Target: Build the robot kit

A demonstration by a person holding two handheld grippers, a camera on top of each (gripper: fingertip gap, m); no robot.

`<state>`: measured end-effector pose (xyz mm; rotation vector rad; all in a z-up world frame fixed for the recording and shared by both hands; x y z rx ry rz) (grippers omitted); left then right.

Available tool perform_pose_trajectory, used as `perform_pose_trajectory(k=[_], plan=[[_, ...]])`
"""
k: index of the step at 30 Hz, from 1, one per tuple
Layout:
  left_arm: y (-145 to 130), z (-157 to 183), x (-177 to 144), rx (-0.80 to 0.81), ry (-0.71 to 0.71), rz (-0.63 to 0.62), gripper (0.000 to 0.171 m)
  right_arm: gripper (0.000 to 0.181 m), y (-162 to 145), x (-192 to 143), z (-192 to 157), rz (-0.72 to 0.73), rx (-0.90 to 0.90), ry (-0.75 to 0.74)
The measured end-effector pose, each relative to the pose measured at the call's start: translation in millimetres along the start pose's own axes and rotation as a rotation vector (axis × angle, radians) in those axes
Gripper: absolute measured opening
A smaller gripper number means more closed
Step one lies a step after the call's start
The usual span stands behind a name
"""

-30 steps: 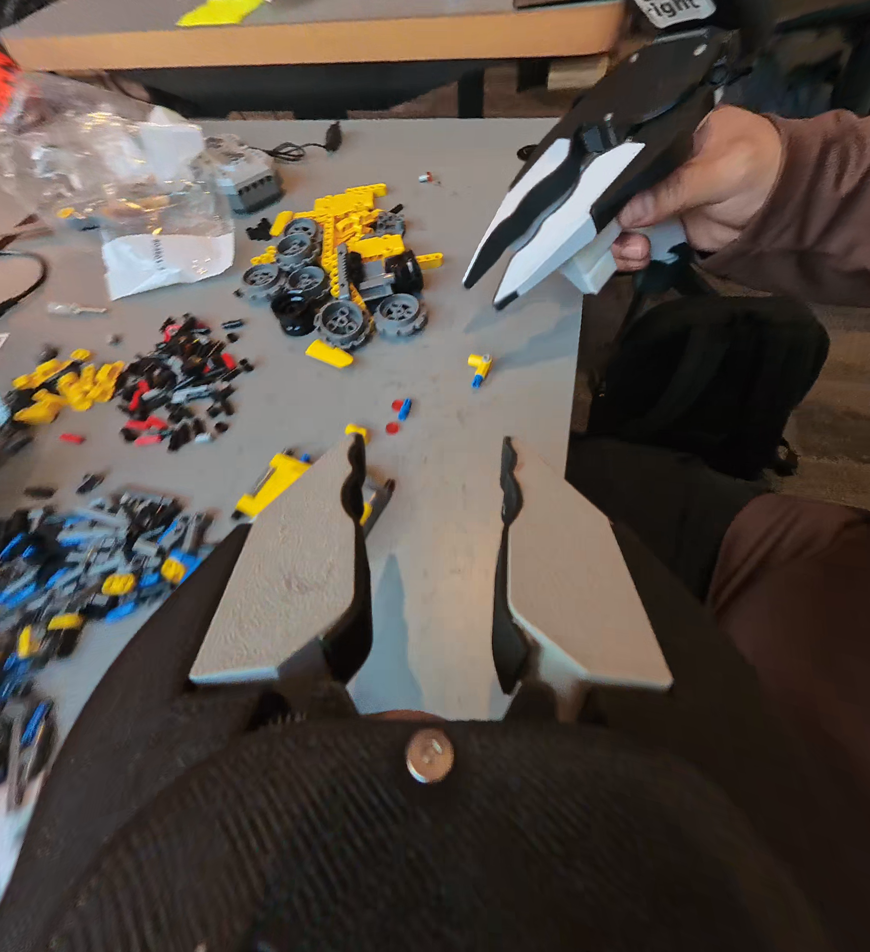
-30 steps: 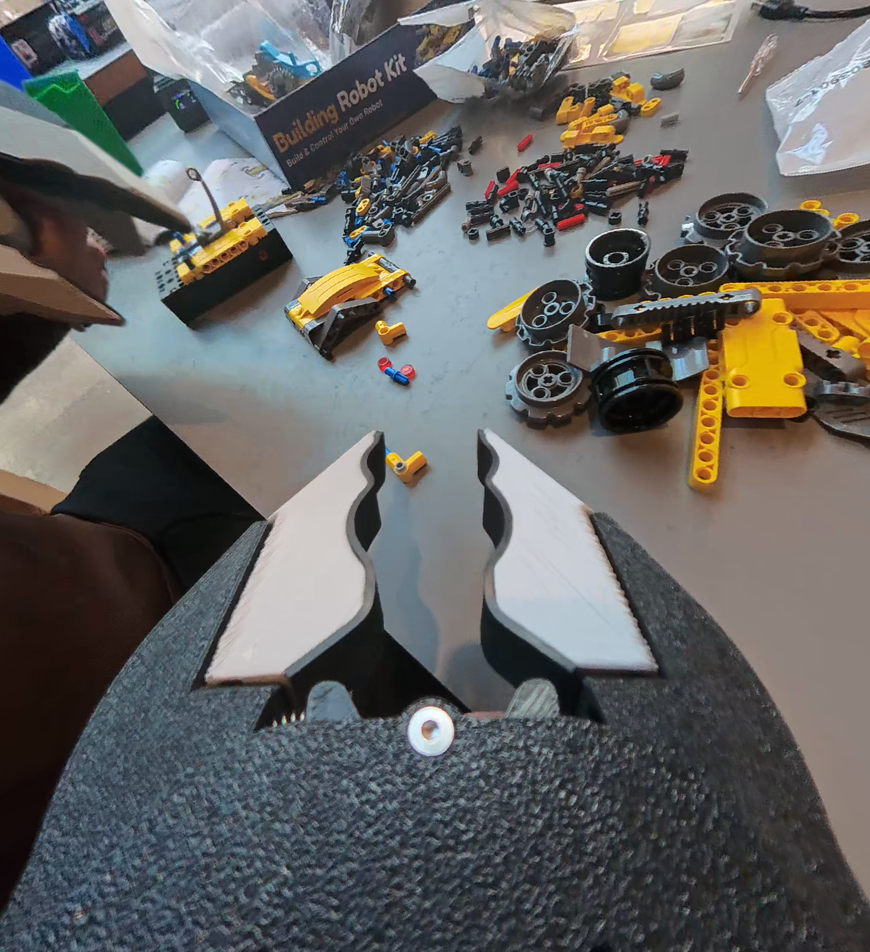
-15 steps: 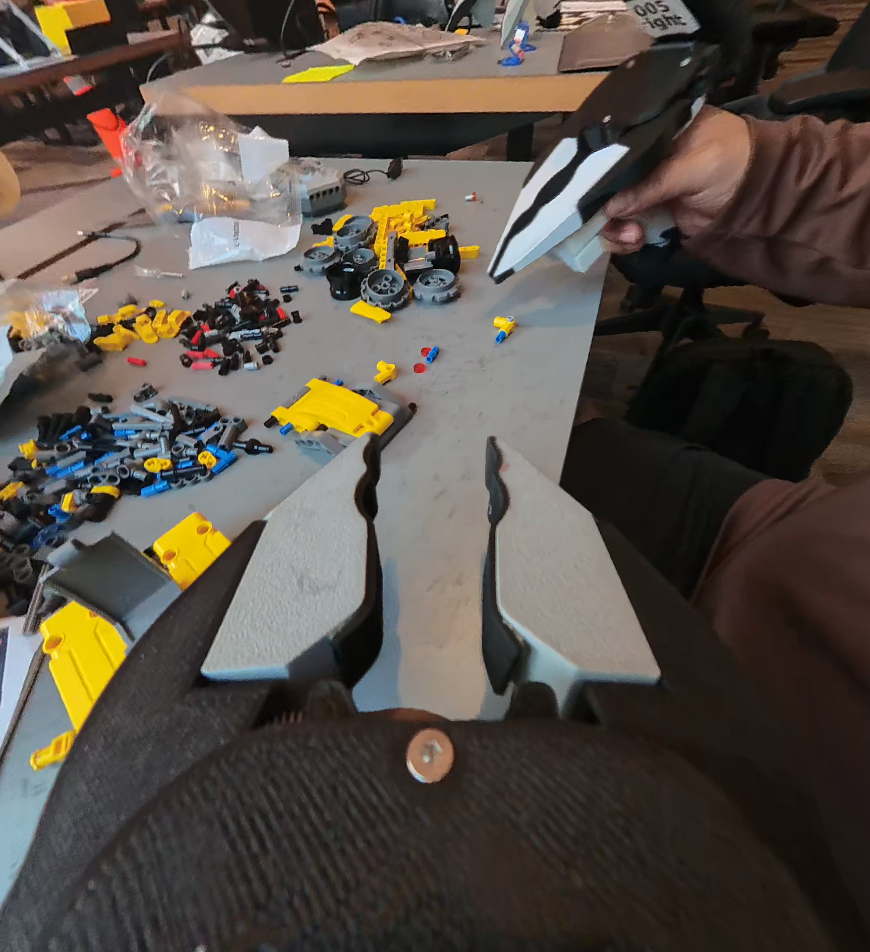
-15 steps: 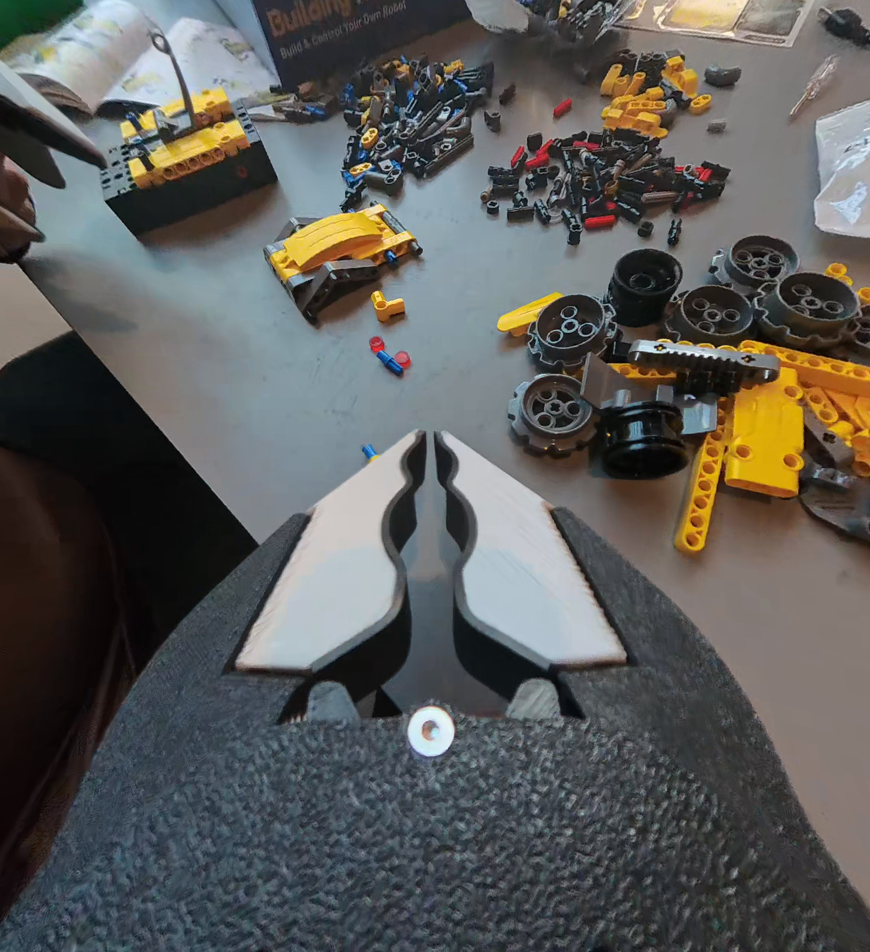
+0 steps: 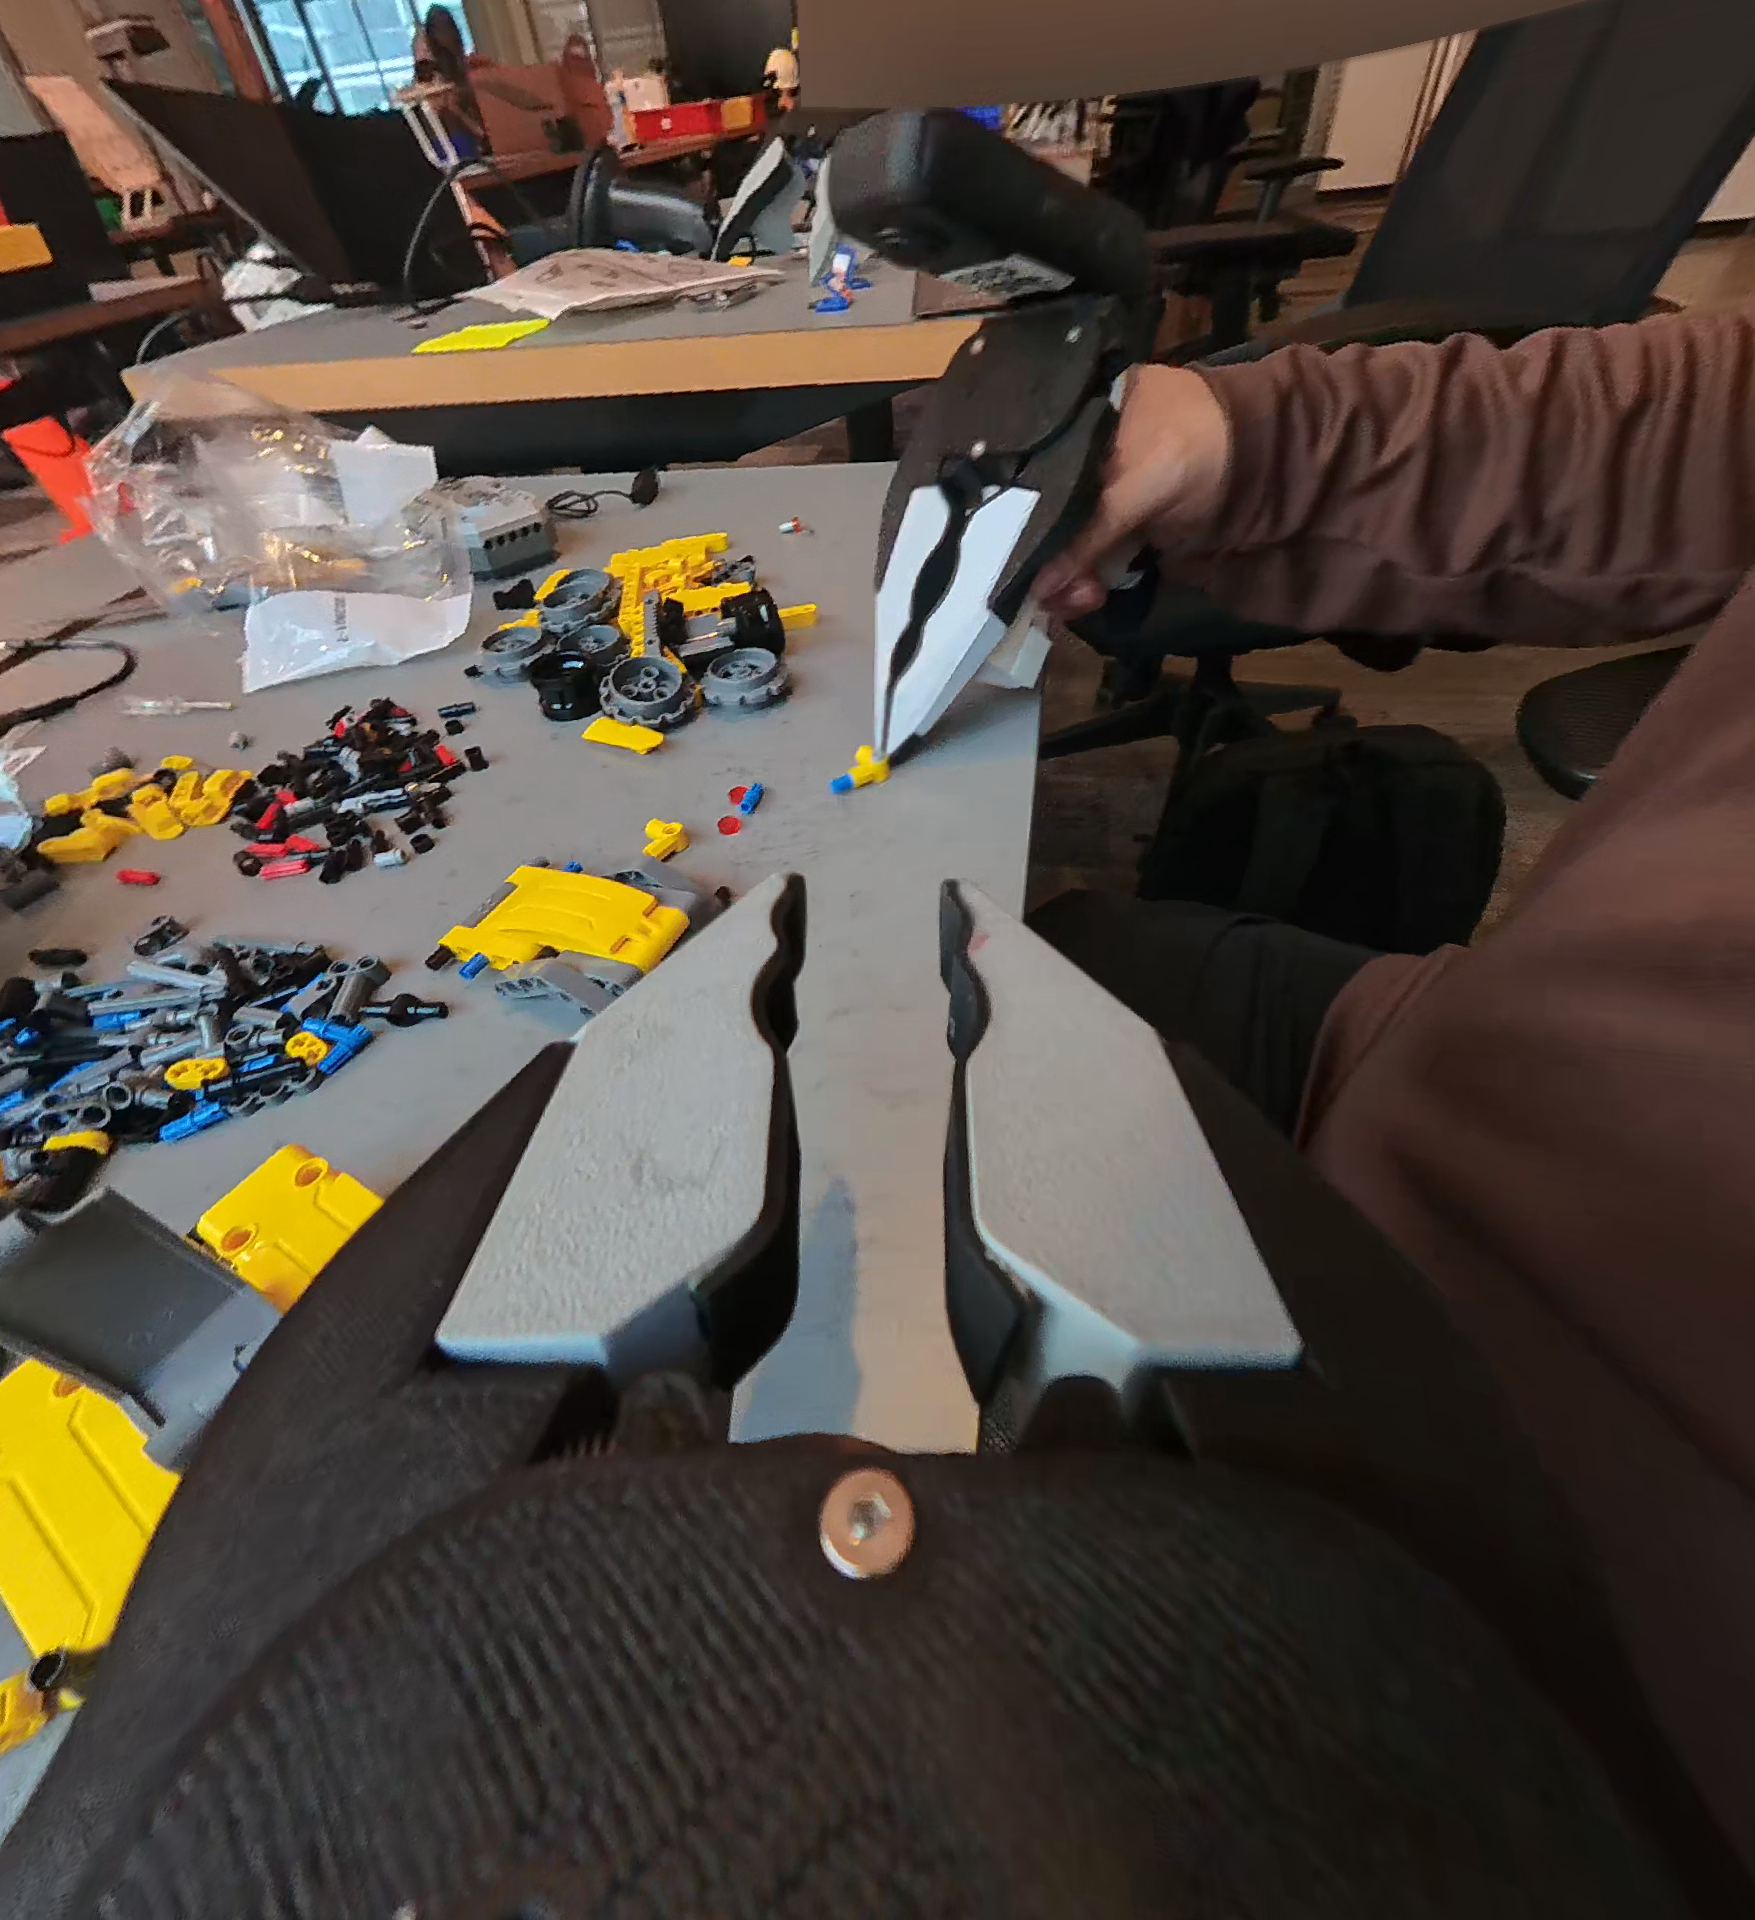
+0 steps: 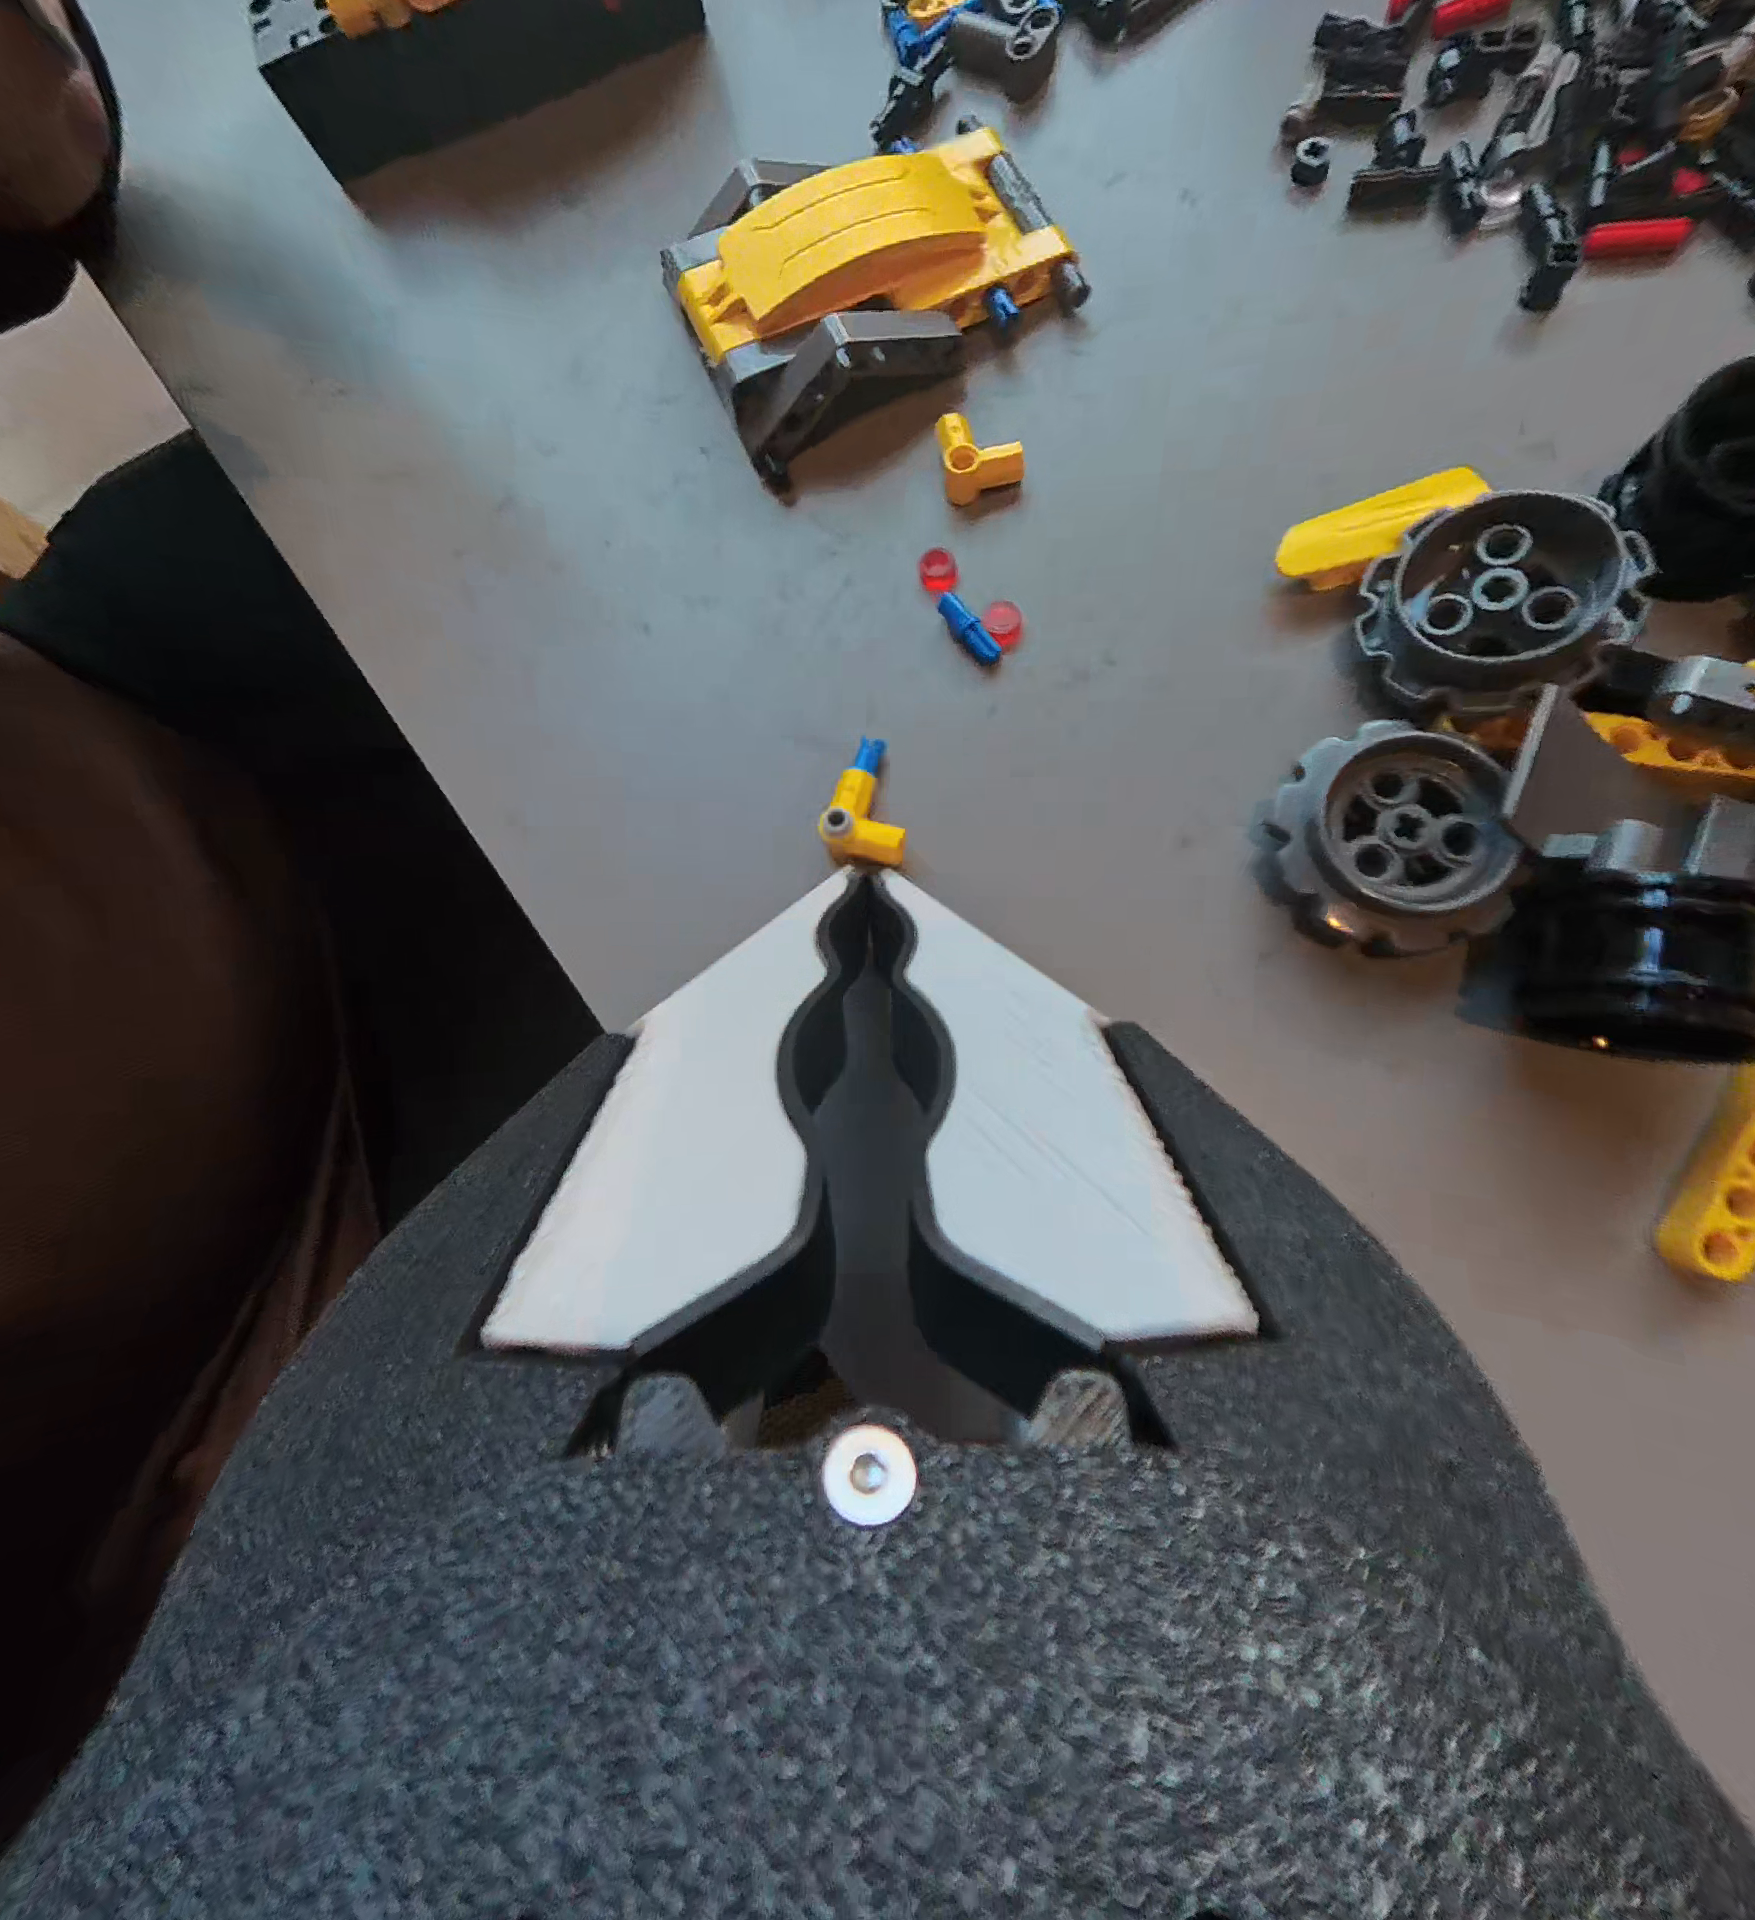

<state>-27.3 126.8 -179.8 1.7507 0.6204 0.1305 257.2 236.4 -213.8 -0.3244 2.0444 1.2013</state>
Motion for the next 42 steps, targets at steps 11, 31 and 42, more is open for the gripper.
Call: perform_pose_trajectory(k=[11, 31, 42], plan=[[2, 5, -7, 0.043, -0.017, 0.070, 0.017, 0.007, 42, 2, 1, 0.036, -0.031, -0.070], [2, 3, -9, 0.026, -0.033, 0.090, 0.016, 0.006, 72, 47, -5, -0.200, -0.180, -0.039], [2, 3, -9, 0.026, -0.033, 0.091, 0.016, 0.007, 69, 25, -13, -0.175, -0.194, -0.050]])
Point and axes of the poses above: each gripper's, where its closed fingertips meet, x out along the fingers, y out of its top, z = x × y across the jaws, the point moved 10 cm from there along -x, back along the fingers, and after that the axes turned 12 degrees about x, right-handed, at the moved point
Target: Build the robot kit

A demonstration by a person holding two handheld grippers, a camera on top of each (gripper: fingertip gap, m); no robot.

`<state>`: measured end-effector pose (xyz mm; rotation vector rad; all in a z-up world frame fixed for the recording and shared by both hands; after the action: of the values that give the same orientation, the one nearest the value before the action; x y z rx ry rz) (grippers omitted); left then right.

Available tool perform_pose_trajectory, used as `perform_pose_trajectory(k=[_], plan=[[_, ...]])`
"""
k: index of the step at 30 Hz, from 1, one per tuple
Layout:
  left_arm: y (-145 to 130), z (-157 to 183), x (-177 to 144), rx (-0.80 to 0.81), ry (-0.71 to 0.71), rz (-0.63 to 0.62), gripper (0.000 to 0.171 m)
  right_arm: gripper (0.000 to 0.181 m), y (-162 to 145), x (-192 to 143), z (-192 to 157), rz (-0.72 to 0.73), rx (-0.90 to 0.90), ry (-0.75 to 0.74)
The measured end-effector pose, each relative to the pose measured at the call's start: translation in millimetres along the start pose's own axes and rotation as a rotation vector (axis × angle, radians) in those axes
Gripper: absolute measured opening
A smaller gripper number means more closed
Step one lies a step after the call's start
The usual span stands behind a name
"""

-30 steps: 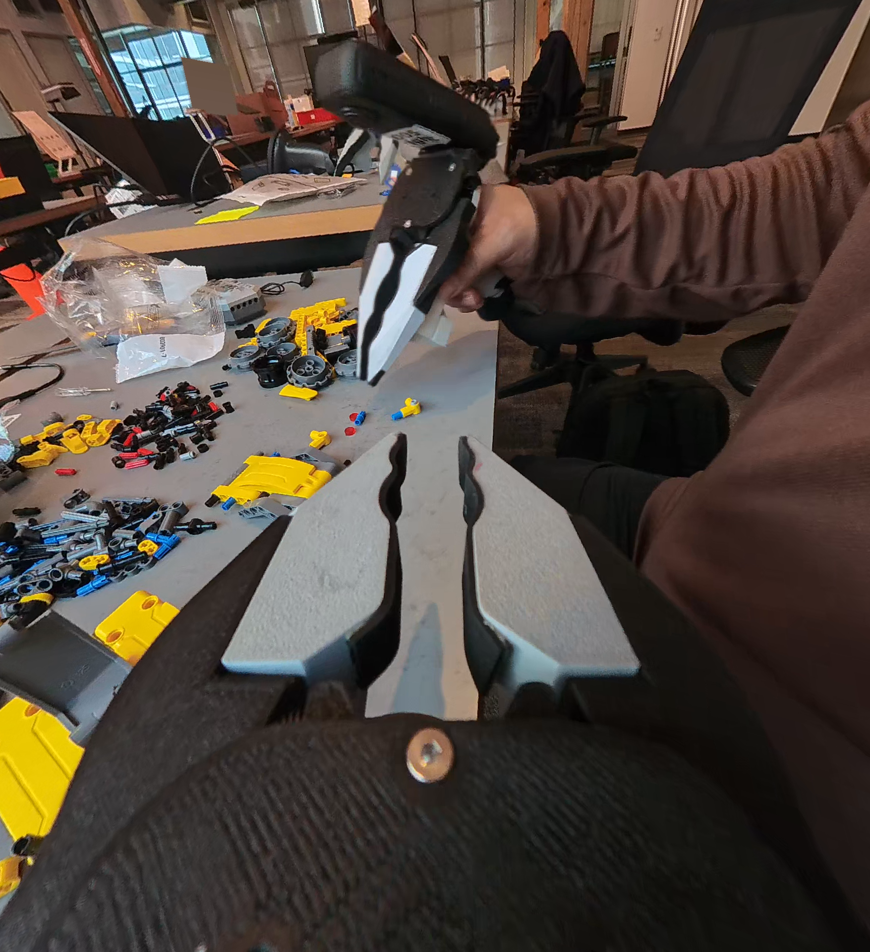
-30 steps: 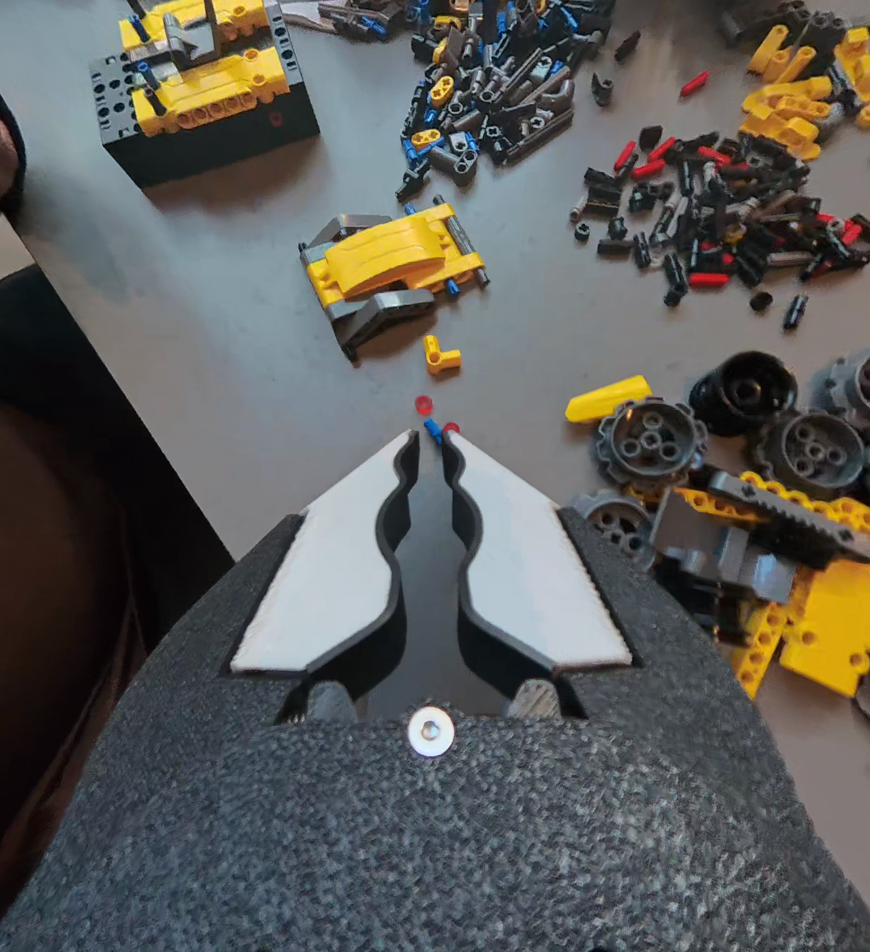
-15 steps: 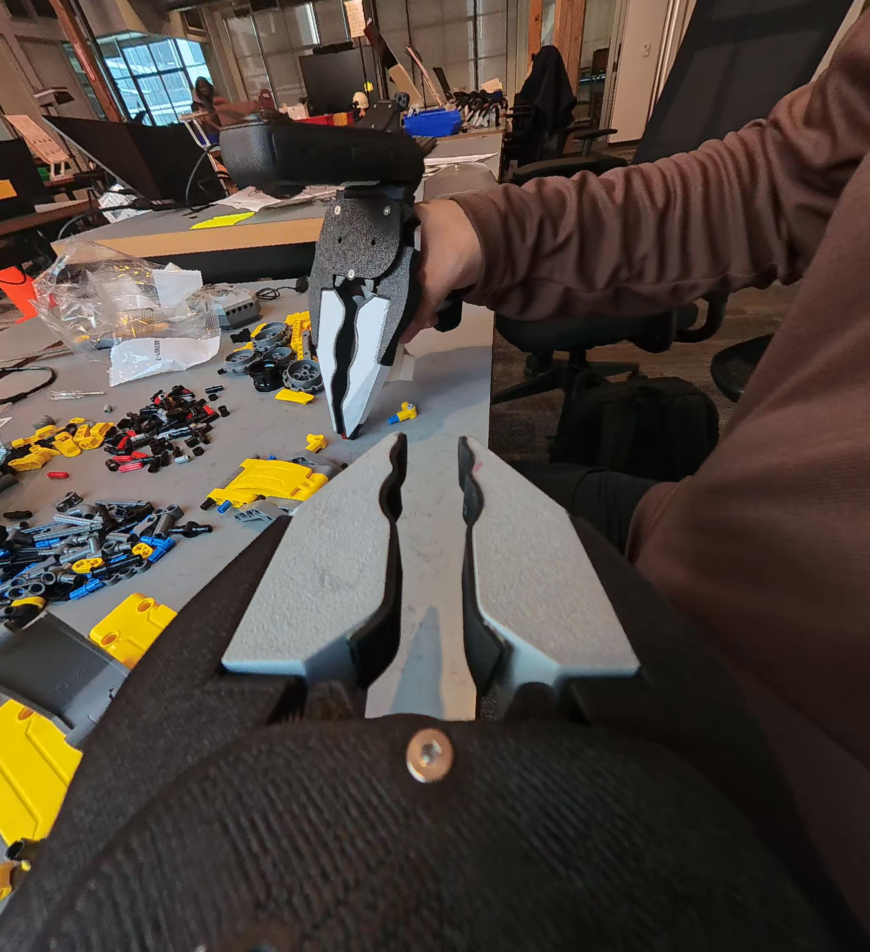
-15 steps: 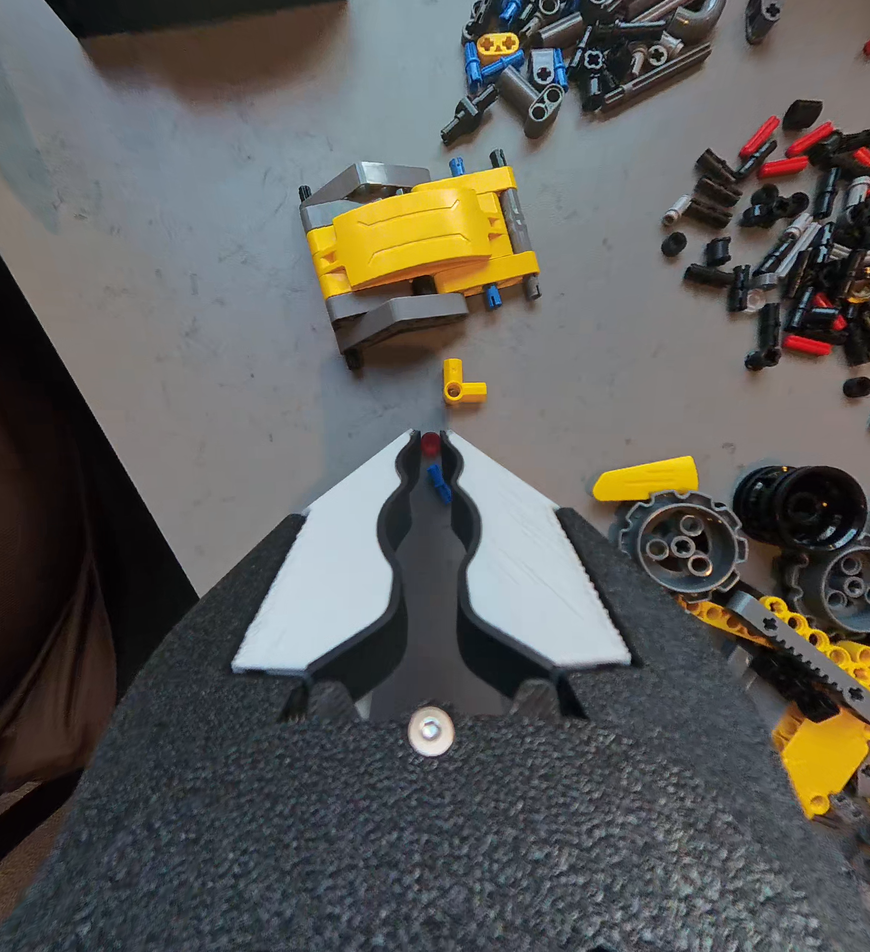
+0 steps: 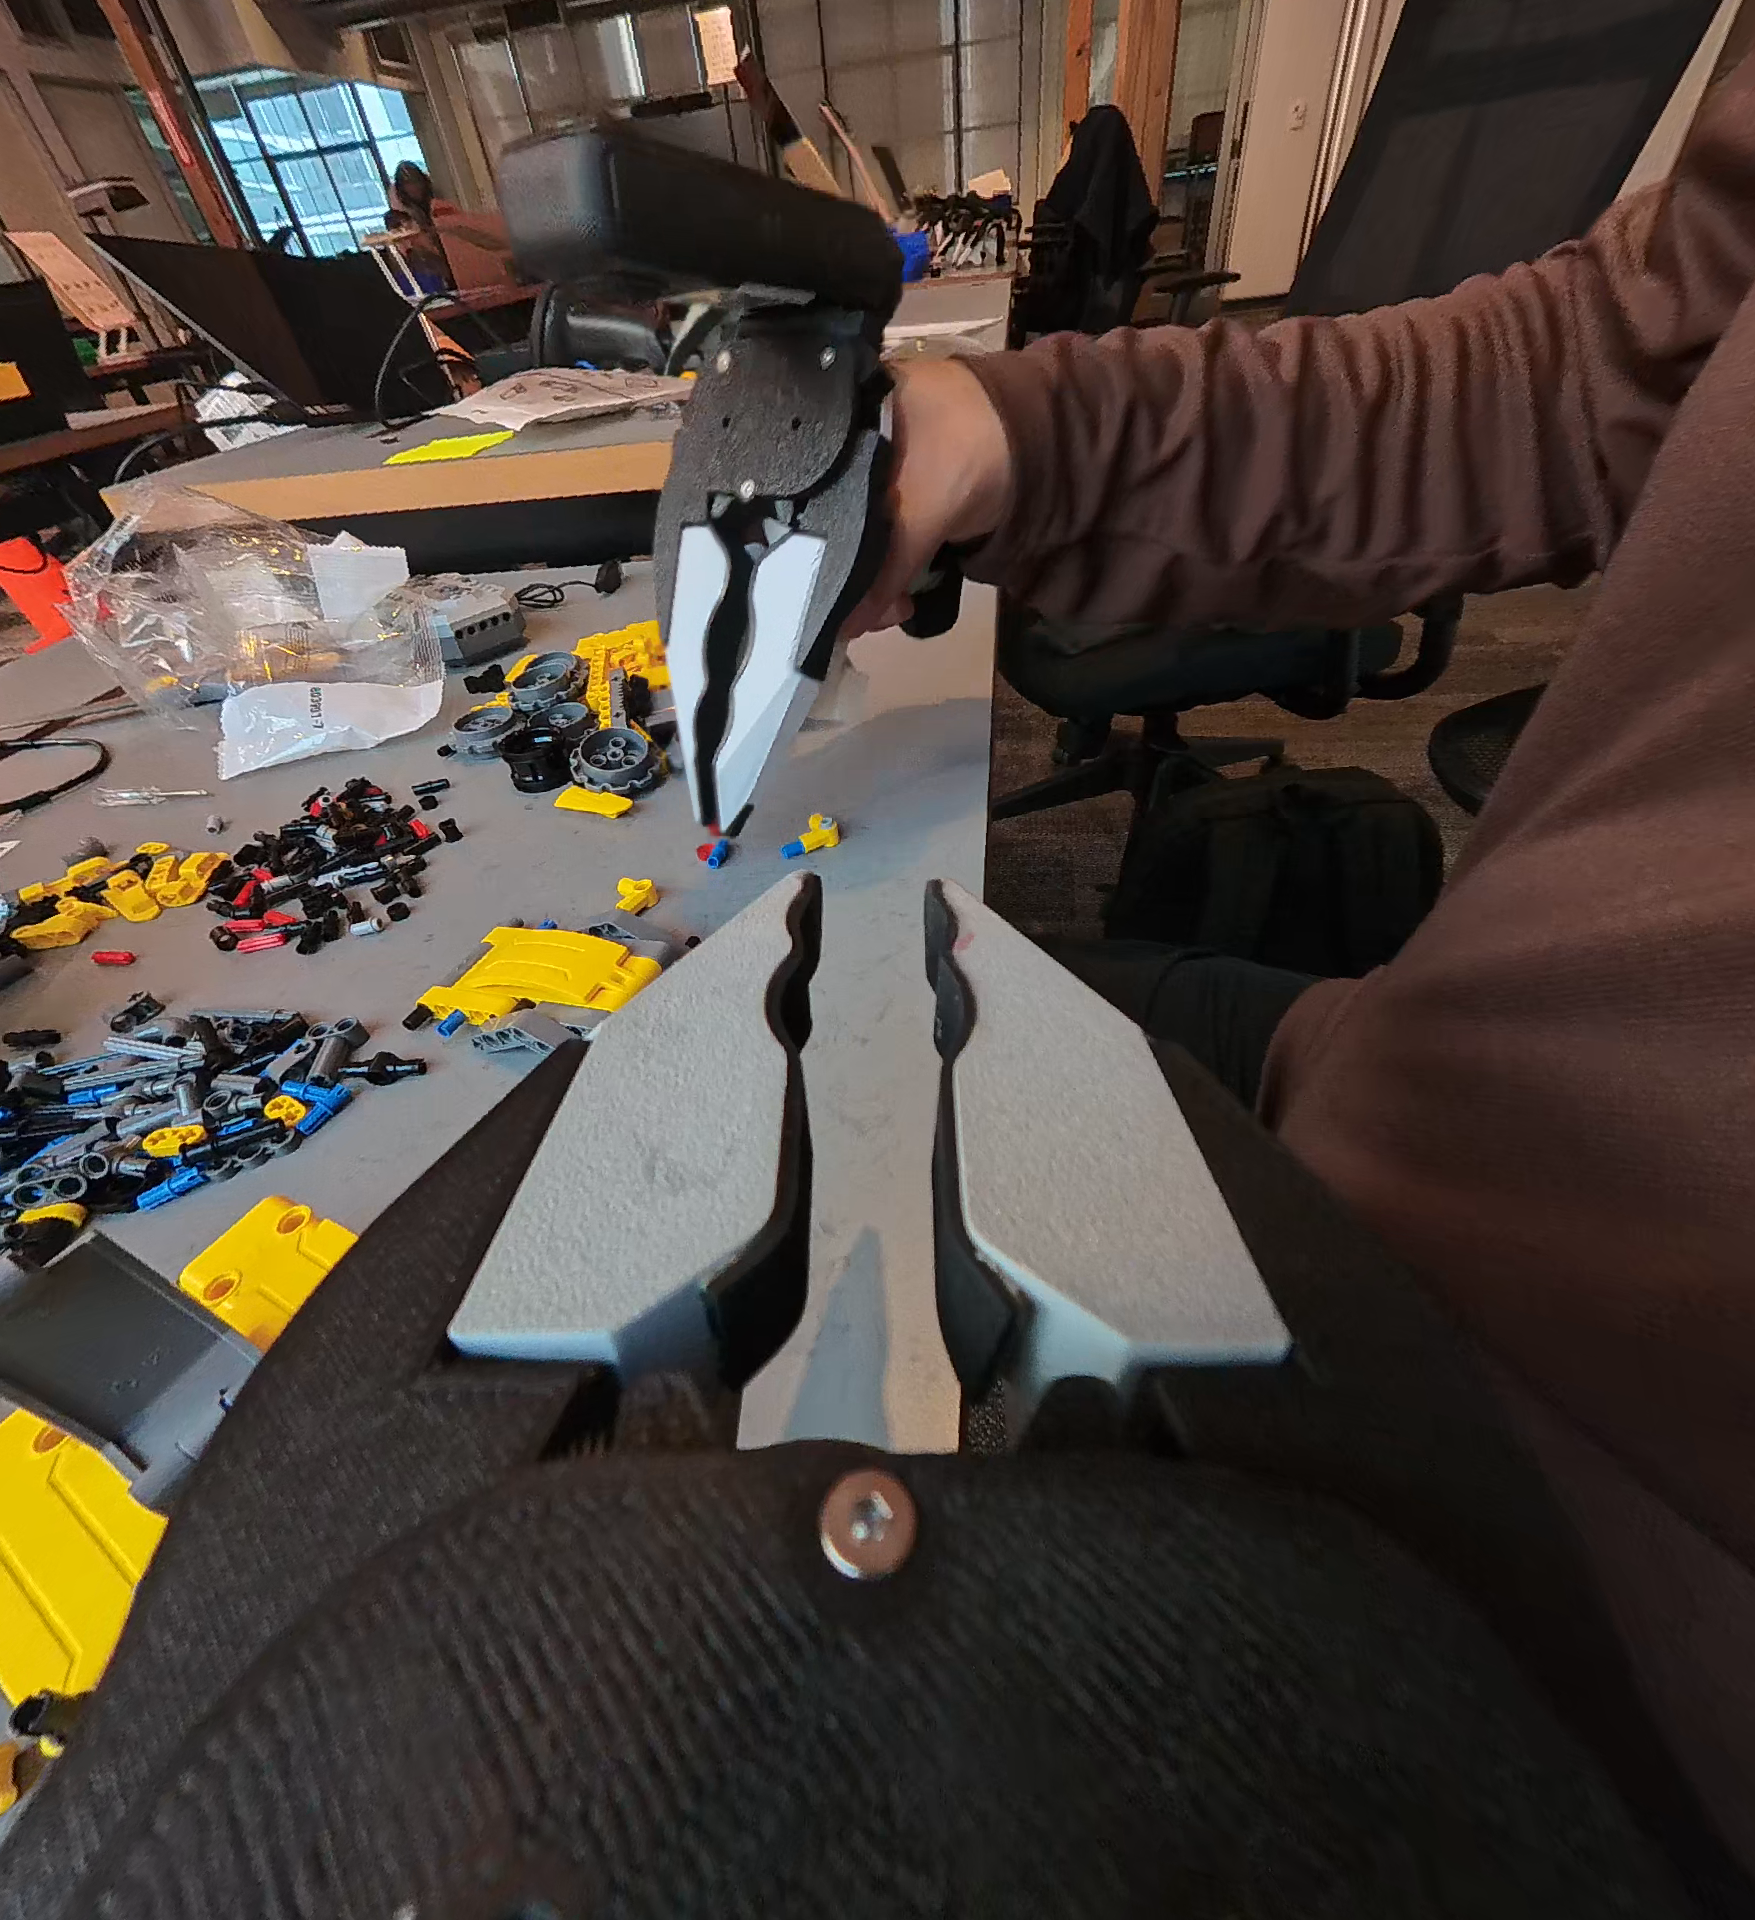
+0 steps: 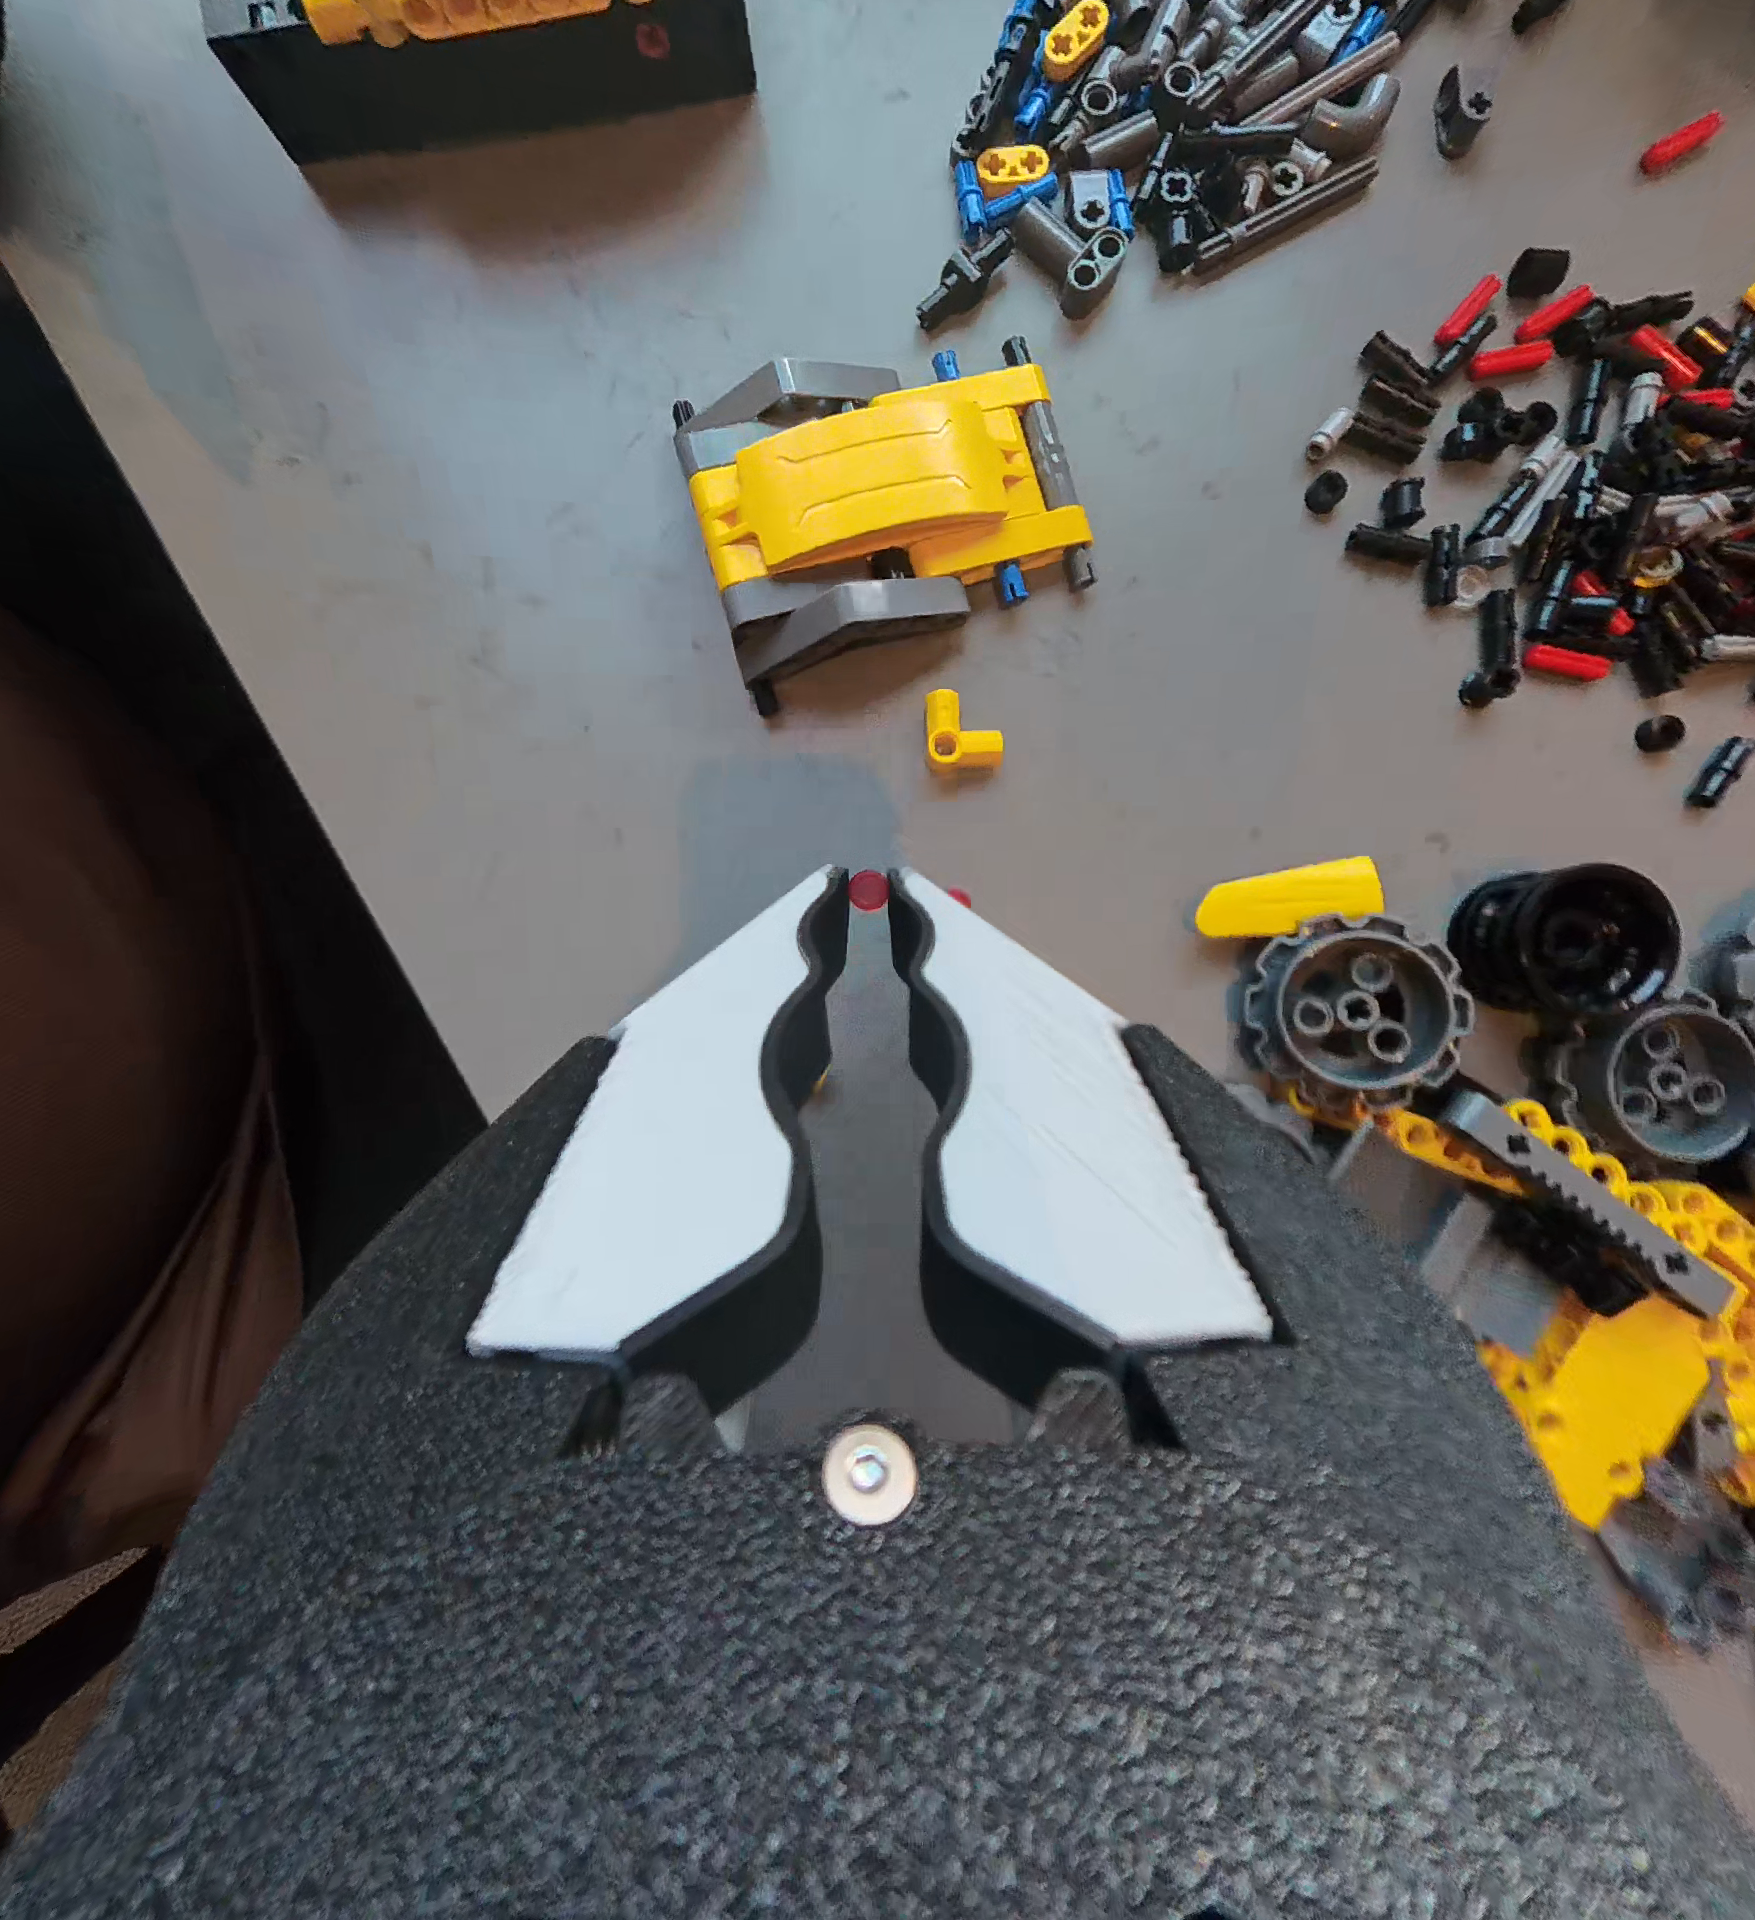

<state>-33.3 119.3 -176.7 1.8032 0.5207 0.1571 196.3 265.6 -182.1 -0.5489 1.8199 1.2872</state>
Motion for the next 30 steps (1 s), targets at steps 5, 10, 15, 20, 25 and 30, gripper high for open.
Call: perform_pose_trajectory(k=[5, 10, 15, 20, 25, 30], plan=[[0, 0, 0, -0.002, -0.003, -0.003, 0.016, 0.007, -25, -24, 2, 0.005, 0.054, -0.041], [0, 0, 1, -0.002, -0.003, -0.010, 0.016, 0.006, -49, -23, 4, -0.011, 0.086, -0.051], [0, 0, 2, -0.001, -0.001, -0.015, 0.016, 0.006, -54, -16, 3, -0.049, 0.061, -0.065], [0, 0, 2, -0.002, 0.000, -0.016, 0.016, 0.007, -53, -15, 3, -0.052, 0.048, -0.062], [0, 0, 2, -0.004, -0.004, -0.015, 0.016, 0.008, -55, -15, 6, -0.032, 0.075, -0.042], [0, 0, 1, -0.004, -0.005, -0.011, 0.016, 0.009, -57, -15, 9, 0.012, 0.128, 0.021]])
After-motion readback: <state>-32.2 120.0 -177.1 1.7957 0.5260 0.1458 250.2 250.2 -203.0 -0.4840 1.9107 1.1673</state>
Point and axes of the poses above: each gripper's, where its closed fingertips meet, x out along the fingers, y out of its top, z = x × y across the jaws, the point moved 10 cm from there along -x, back along the fingers, and after that the axes turned 12 degrees about x, right-handed, at the moved point
